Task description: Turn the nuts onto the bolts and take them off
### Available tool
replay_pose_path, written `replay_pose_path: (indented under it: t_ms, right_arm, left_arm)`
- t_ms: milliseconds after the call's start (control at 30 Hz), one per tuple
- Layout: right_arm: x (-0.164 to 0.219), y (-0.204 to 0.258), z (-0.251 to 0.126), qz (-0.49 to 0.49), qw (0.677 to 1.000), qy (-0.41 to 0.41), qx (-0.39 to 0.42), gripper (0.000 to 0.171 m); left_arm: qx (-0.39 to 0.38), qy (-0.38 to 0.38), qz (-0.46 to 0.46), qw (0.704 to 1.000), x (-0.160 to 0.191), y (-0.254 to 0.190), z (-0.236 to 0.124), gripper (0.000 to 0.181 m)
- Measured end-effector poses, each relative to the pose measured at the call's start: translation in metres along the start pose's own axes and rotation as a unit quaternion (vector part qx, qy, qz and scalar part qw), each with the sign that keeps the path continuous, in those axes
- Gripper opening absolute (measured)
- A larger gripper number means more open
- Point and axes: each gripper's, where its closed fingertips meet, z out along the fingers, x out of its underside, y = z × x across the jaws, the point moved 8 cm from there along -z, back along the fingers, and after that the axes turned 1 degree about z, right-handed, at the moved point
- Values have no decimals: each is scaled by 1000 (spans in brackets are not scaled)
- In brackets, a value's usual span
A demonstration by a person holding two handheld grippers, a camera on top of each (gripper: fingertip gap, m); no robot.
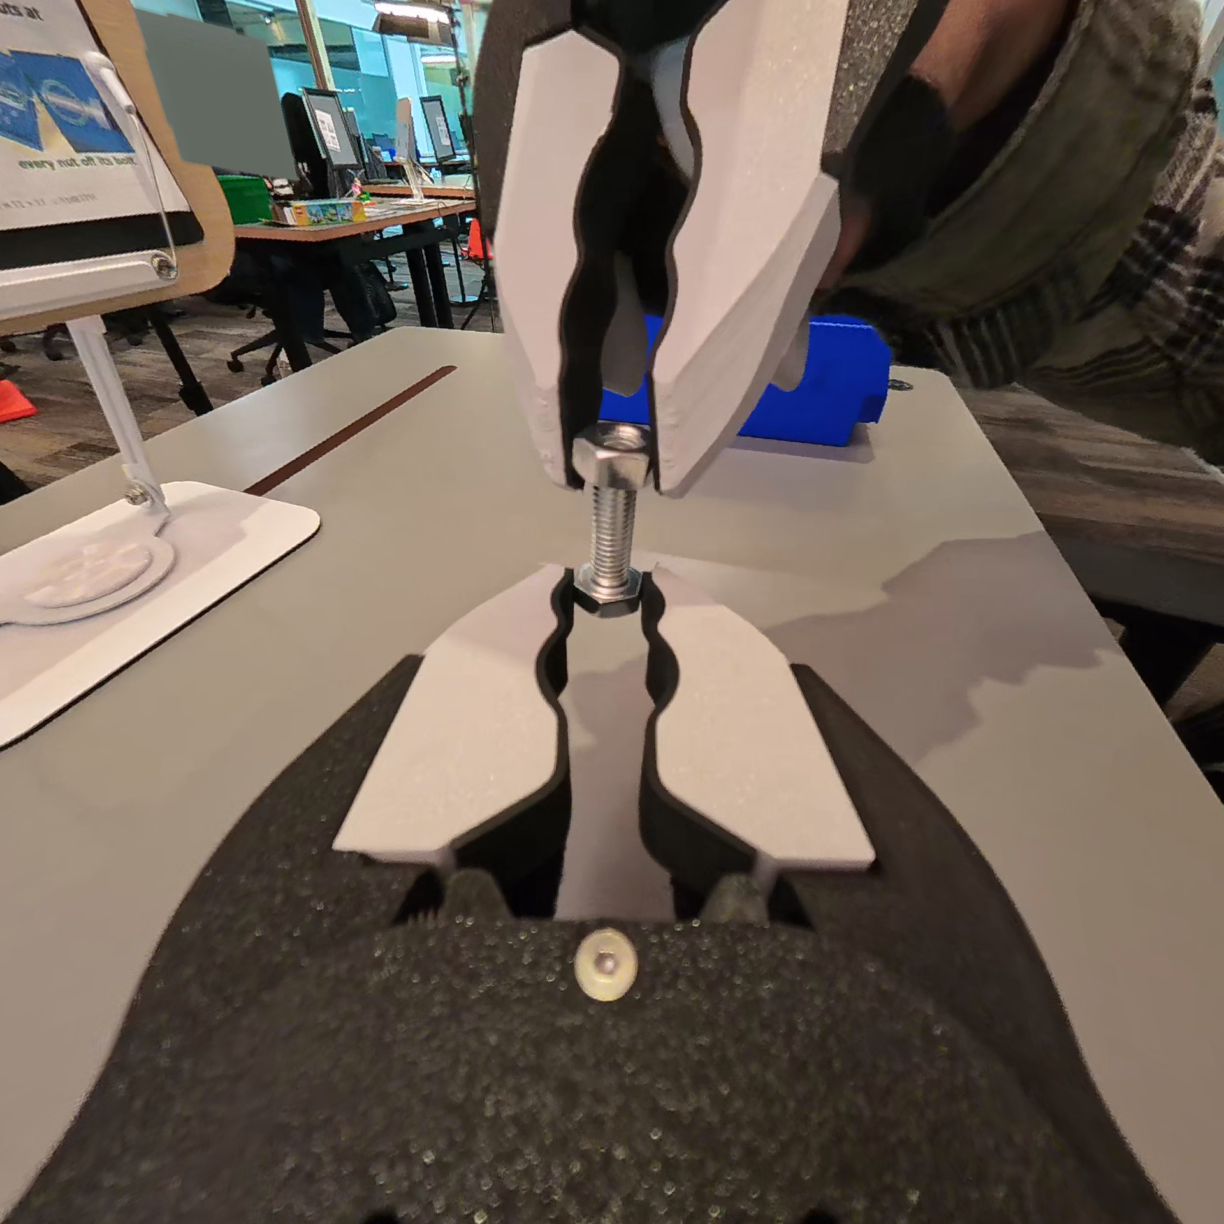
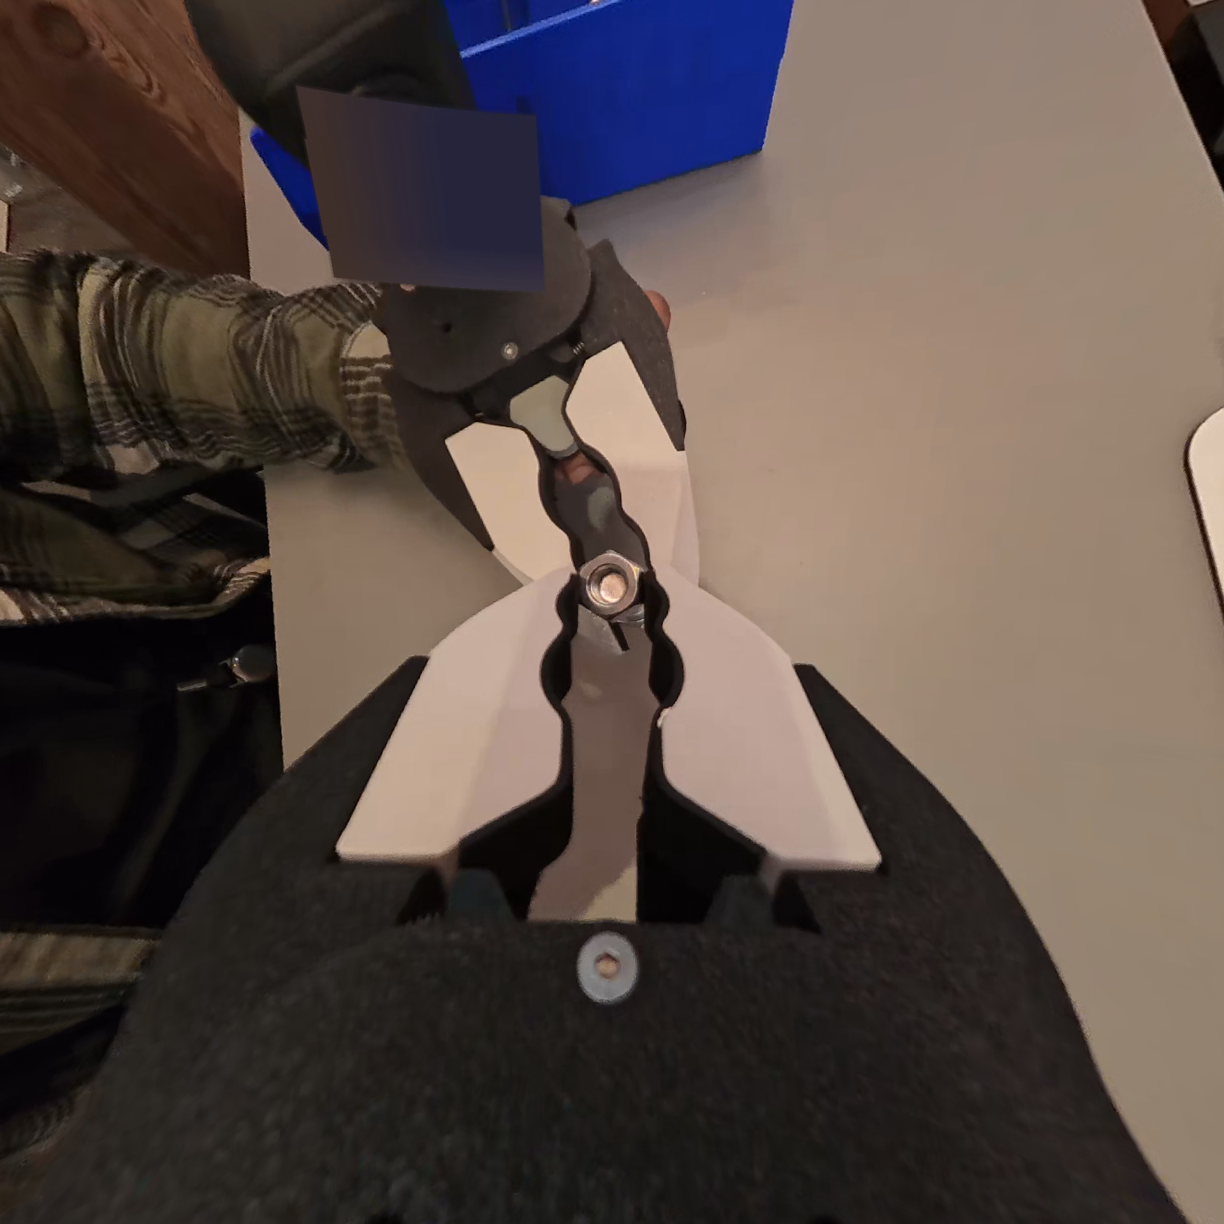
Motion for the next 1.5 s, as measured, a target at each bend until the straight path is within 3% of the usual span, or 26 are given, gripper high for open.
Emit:
replay_pose_path:
  t_ms: [133,267,367,433,567,733,1000,1233,1500]
  right_arm:
    - [2,0,0,-37,999,-6,0,24]
    - [1,0,-6,-110,994,-15,9,48]
    - [0,-1,-20,-233,971,-55,-7,66]
    - [0,0,-26,-279,954,-92,-58,65]
    - [2,4,-29,-312,924,-144,-168,45]
    - [6,6,-12,-306,916,-119,-230,44]
    - [9,6,1,-275,916,-114,-269,20]
    - [10,0,-1,-202,946,-125,-222,18]
    - [11,-5,-4,-98,979,-148,-98,18]
  left_arm:
    - [21,-4,-20,1000,1,0,1,19]
    - [54,-10,-33,998,1,-2,2,19]
    - [109,-31,-48,992,-2,-7,1,19]
    - [144,-44,-52,987,-4,-11,1,19]
    - [202,-59,-60,976,-6,-18,0,19]
    - [233,-60,-58,969,-6,-22,0,19]
    - [226,-52,-58,971,-5,-22,2,19]
    - [174,-49,-51,982,-5,-16,1,19]
    - [64,-45,-25,997,-6,-6,-3,19]
